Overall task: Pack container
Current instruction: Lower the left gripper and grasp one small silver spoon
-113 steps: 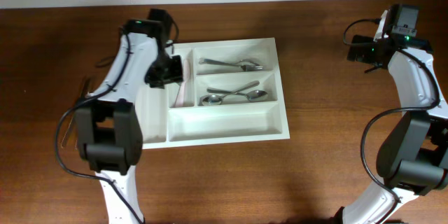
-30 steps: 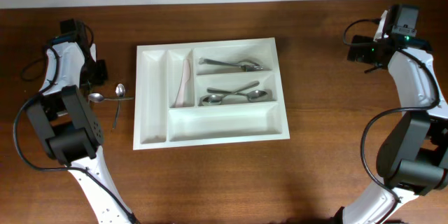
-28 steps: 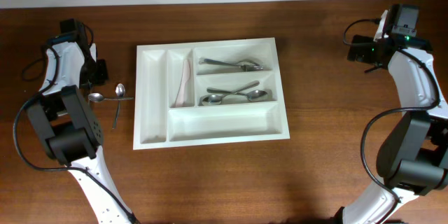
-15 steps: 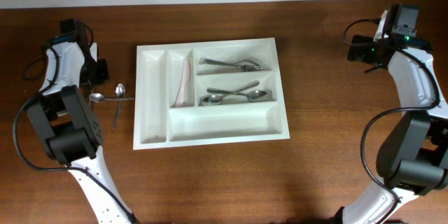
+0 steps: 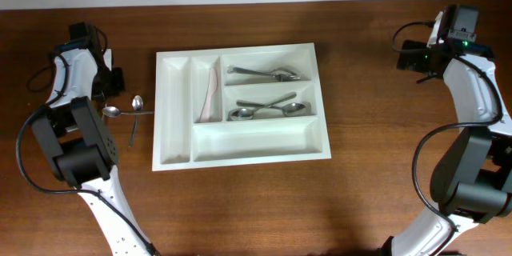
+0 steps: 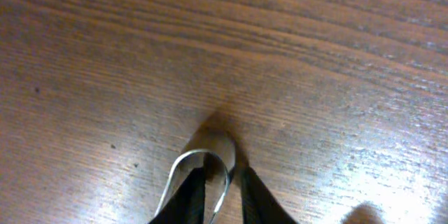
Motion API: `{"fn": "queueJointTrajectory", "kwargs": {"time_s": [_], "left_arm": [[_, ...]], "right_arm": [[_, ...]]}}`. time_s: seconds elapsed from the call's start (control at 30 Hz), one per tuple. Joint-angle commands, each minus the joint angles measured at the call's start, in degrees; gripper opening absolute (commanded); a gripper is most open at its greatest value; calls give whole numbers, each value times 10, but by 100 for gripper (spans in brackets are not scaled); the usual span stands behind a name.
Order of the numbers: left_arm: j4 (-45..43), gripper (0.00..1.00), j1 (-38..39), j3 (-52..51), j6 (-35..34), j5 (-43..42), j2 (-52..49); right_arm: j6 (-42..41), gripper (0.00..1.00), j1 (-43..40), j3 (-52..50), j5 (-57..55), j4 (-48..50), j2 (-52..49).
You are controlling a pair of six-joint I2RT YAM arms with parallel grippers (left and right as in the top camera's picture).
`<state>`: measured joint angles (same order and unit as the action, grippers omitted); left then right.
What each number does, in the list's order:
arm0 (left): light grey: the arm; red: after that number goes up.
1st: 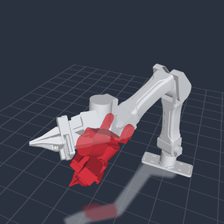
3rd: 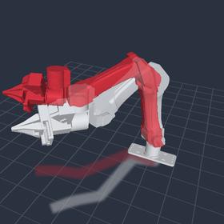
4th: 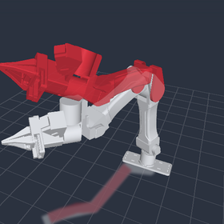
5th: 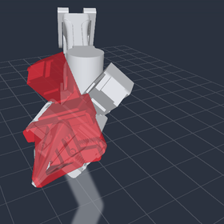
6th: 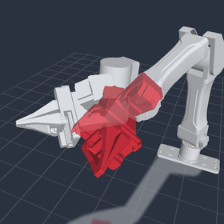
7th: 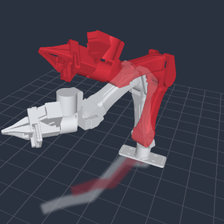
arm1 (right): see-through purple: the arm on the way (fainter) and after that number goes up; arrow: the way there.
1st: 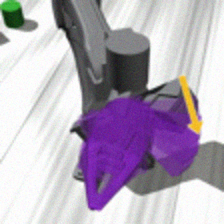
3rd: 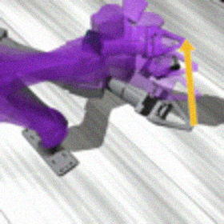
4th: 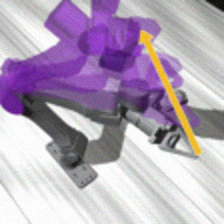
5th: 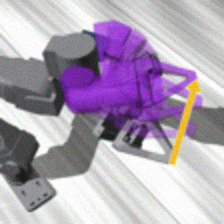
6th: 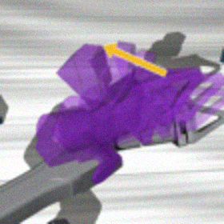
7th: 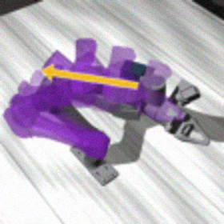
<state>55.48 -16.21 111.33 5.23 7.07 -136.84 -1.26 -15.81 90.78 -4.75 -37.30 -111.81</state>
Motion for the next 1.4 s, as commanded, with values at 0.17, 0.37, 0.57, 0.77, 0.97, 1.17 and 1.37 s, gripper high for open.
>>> {"fn": "queueJointTrajectory", "kwargs": {"time_s": [0.17, 0.37, 0.57, 0.77, 0.97, 1.17, 1.37], "left_arm": [[5, 2, -6, -7, 11, 3, -34], [7, 2, -7, -7, 11, 20, -34], [20, 2, -14, -4, 20, 20, -33], [92, 2, -15, 63, 22, 35, -32], [187, 2, -13, 215, 22, 32, -26], [282, 2, 7, 378, 86, -51, -26], [326, 2, 63, 459, 164, -199, -25]], "right_arm": [[0, 99, 0, 9, -9, 0, -2], [0, 99, 0, 9, -9, 0, -2], [0, 99, 0, 9, -9, 0, -2], [0, 99, 0, 9, -9, 0, -2], [0, 99, 0, 9, -9, 0, -2], [0, 99, 0, 9, -9, 0, -2], [0, 99, 0, 9, -9, 0, -2]]}}
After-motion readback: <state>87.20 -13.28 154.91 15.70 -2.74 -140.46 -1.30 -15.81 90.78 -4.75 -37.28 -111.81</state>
